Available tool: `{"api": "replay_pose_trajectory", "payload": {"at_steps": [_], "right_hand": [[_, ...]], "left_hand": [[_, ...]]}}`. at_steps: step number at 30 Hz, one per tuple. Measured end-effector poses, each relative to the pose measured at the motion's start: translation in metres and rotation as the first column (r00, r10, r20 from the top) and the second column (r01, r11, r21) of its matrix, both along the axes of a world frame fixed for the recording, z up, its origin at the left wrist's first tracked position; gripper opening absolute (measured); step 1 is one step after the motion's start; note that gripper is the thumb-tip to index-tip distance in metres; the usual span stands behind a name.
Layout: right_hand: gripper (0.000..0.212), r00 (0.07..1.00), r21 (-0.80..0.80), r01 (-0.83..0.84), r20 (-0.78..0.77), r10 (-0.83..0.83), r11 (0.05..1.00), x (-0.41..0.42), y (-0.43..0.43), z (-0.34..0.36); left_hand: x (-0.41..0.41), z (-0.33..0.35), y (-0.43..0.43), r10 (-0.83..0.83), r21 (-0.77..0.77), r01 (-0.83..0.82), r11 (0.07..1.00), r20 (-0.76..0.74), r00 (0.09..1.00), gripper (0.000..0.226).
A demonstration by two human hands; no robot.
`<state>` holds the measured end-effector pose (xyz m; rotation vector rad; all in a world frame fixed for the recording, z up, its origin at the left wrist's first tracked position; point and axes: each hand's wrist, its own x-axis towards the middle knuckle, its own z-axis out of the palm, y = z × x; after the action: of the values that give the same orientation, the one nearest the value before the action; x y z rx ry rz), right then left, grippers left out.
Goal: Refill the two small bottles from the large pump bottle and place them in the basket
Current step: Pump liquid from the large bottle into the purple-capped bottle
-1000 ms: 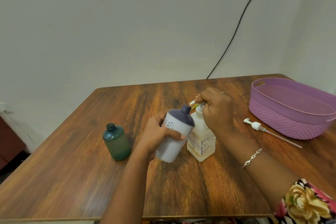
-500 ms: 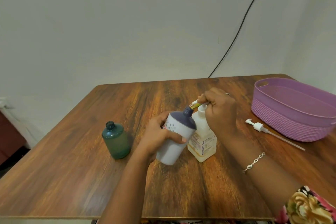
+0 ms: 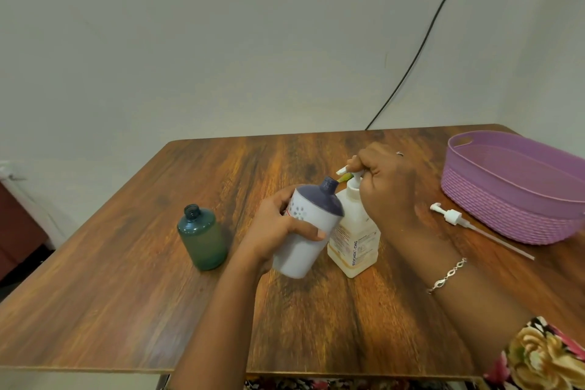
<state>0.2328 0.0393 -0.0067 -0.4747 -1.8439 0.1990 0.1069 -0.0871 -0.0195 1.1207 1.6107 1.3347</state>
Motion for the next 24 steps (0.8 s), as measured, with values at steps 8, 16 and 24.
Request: {"api": "replay_pose_trajectory", "payload": {"at_steps": [8, 16, 24], "right_hand": [[0.022, 1.000, -0.048, -0.018, 0.024, 0.019, 0.999, 0.004, 0.001, 0.002], [0.020, 0.997, -0.006, 0.046, 0.056, -0.046, 0.999, -0.002, -0.001, -0.003], [0.026, 0.999, -0.072, -0.044, -0.016, 0.043, 0.996, 0.004, 0.000, 0.007]], "left_hand": [[0.002, 0.000, 0.002, 0.006, 0.008, -0.006, 1.000, 0.018, 1.000, 0.066], [0.003, 0.003, 0.003, -0.010, 0.015, 0.010, 1.000, 0.021, 1.000, 0.066], [0.003, 0.003, 0.002, -0.015, 0.007, 0.015, 1.000, 0.018, 1.000, 0.063]]}}
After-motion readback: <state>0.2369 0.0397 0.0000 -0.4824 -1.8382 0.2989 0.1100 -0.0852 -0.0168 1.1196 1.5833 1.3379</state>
